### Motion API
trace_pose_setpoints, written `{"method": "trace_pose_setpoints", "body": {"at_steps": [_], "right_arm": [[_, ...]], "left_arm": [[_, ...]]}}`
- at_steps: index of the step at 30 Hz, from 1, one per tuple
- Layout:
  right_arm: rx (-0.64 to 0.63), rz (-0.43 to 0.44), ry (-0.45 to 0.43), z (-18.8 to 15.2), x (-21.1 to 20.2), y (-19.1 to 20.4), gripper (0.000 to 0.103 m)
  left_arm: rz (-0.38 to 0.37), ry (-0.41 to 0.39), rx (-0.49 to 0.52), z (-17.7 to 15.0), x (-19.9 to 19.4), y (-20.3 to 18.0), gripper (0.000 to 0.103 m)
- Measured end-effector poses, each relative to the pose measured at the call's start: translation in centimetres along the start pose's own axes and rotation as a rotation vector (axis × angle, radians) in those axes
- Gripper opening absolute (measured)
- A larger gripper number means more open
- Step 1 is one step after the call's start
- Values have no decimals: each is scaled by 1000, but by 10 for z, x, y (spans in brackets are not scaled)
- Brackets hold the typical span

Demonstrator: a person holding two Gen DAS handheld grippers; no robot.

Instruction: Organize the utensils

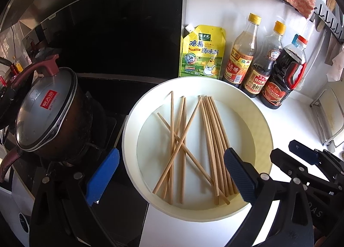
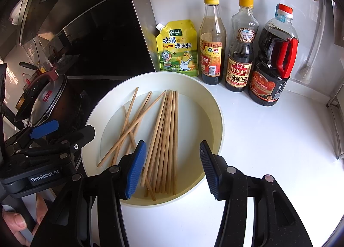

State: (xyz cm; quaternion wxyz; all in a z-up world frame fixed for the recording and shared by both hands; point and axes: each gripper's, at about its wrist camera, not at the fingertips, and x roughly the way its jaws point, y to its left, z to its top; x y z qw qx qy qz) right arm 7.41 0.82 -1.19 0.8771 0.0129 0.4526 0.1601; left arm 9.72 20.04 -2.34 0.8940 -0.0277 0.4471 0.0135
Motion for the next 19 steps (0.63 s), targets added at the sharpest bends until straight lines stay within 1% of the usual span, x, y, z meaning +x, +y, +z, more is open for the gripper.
{"method": "trace_pose_setpoints", "body": {"at_steps": [8,13,19], "right_arm": [[1,0,0,0,0,0,50],[1,0,0,0,0,0,50],[0,0,0,1,0,0,50]], "left_arm": [[-15,-6,-4,0,0,2,97],[-1,-4,-1,1,-1,0,97],[-10,7,-10,1,1,1,97]]}}
